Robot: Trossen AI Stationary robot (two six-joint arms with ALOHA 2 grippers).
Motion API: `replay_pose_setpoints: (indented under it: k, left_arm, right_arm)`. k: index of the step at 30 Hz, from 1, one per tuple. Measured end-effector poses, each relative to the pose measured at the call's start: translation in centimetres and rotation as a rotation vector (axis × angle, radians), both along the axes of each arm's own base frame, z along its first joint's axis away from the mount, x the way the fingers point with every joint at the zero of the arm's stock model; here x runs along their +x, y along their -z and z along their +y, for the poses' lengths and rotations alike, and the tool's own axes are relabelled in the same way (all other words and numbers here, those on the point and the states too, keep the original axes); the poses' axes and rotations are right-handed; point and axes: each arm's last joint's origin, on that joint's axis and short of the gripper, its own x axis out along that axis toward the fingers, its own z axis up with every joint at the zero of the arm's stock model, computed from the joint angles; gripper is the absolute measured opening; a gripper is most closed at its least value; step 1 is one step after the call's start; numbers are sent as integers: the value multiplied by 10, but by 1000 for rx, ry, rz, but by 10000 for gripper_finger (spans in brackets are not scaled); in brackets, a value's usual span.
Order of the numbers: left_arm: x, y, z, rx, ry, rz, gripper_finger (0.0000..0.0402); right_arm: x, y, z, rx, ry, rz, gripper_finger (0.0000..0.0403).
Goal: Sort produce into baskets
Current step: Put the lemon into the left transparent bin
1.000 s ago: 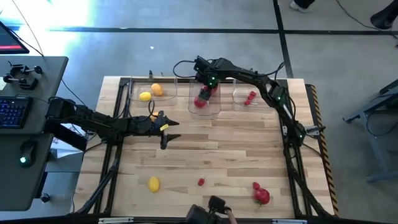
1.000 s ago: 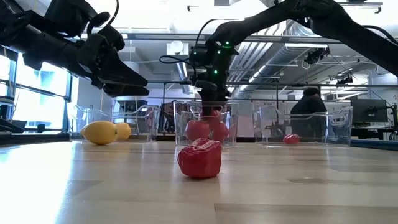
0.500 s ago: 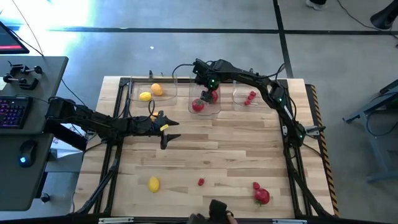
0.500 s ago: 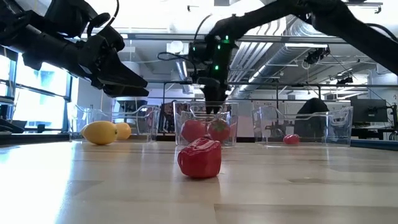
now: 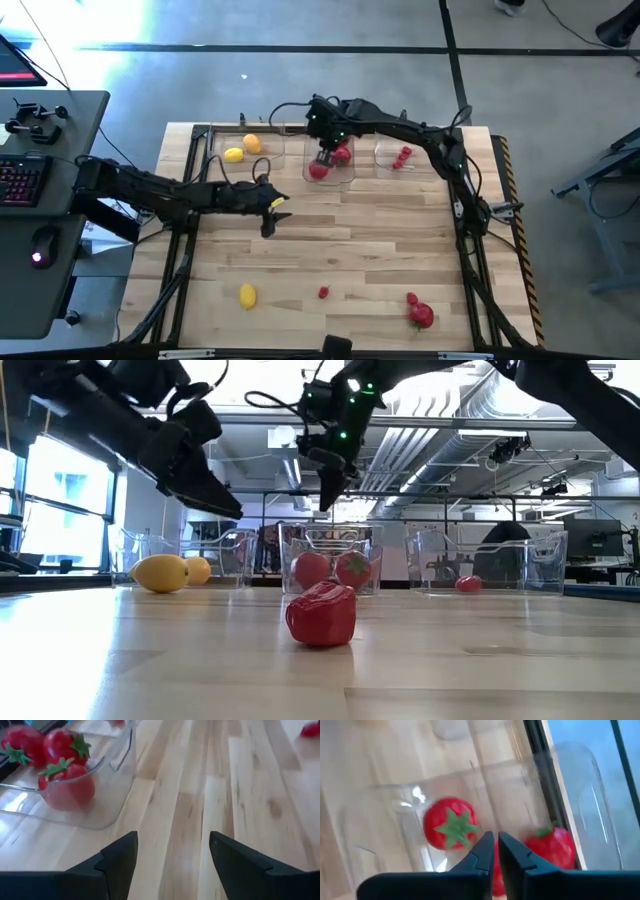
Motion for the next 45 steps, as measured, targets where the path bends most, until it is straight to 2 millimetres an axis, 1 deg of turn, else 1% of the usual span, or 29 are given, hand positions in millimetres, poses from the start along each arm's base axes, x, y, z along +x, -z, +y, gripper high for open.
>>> replay_pose_setpoints:
  k: [3,7,9,11,14,17,21,24,28,33,37,41,45]
  left_arm:
    - [2,-6,0,16,13,99,213]
    - [2,-14,0,21,20,192,185]
    - [1,-14,0,23,23,214,168]
    - [1,-14,-1,26,28,216,151]
    - [3,-16,-1,27,30,190,122]
    - [6,-20,-2,48,48,139,93]
    - [8,-23,-1,84,96,129,57]
    - [8,-28,3,89,110,198,32]
    - [3,-42,13,68,82,352,4]
    - [-7,-60,30,-26,60,488,2]
    - [-17,-62,39,-56,67,582,8]
    - [-22,-60,44,-64,58,632,46]
    - [-20,-57,45,-65,62,652,106]
  right_arm:
    - [8,-2,9,-25,-36,-40,2]
    - [17,-3,19,-35,-47,-87,1]
    - [22,2,25,-43,-46,-136,1]
    - [23,15,30,-34,-30,-157,1]
    - [17,29,40,-38,-15,-221,0]
    - [0,33,53,-59,7,-336,0]
    - [-37,44,78,-67,39,-430,0]
    - [-69,45,101,-100,57,-492,0]
    - [-108,51,136,-113,75,-543,0]
    - [-146,53,176,-129,73,-626,0]
    - [-168,59,198,-157,63,-667,0]
    - [-178,62,210,-186,78,-685,0]
    - [-179,61,215,-193,62,-695,0]
